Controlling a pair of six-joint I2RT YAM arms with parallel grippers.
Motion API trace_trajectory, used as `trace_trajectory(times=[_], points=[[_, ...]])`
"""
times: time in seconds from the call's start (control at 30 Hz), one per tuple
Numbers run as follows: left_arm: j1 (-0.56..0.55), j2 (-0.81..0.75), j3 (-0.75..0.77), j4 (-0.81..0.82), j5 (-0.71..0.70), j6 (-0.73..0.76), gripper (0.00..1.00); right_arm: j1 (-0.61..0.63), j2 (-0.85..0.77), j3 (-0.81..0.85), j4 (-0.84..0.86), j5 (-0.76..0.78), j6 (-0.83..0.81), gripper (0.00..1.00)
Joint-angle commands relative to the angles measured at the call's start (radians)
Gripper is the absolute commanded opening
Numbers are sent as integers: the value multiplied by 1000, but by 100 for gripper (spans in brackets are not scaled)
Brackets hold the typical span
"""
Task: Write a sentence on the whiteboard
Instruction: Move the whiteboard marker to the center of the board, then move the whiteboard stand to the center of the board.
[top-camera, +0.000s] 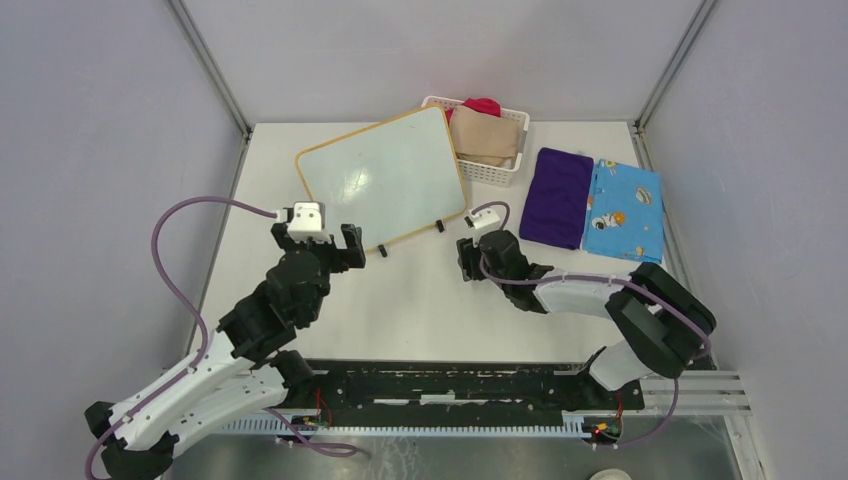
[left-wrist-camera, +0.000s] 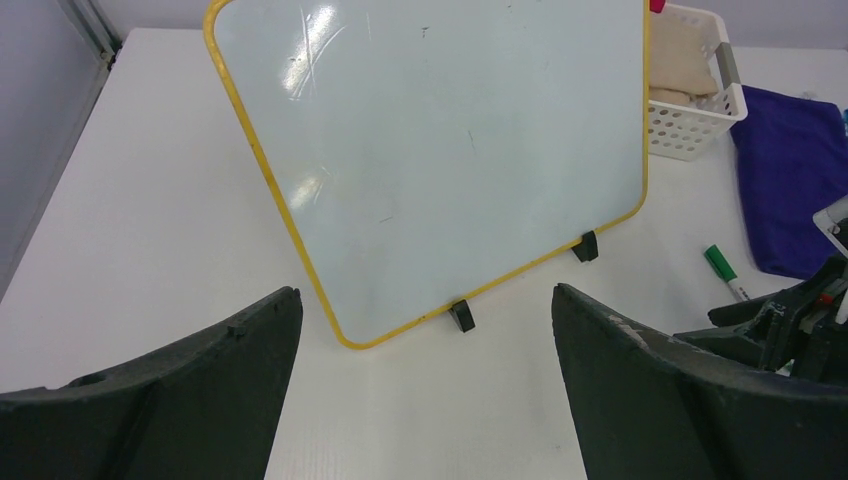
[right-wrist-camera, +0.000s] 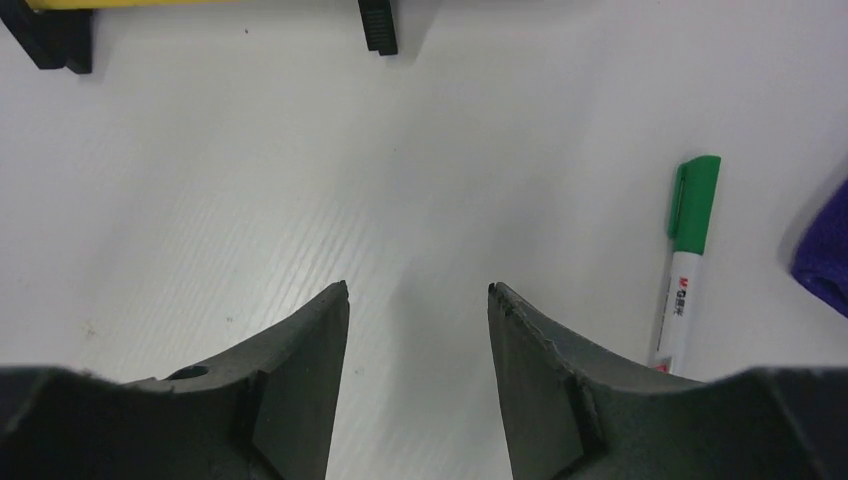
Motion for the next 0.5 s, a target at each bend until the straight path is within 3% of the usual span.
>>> trace_trajectory(times=[0.0,0.47], points=[[0,-10,17,14,-39,33,99,2,101,60,250,36,6,59],[-1,11,22,-2,-79,31,100,-7,431,381,141,44,21,62]])
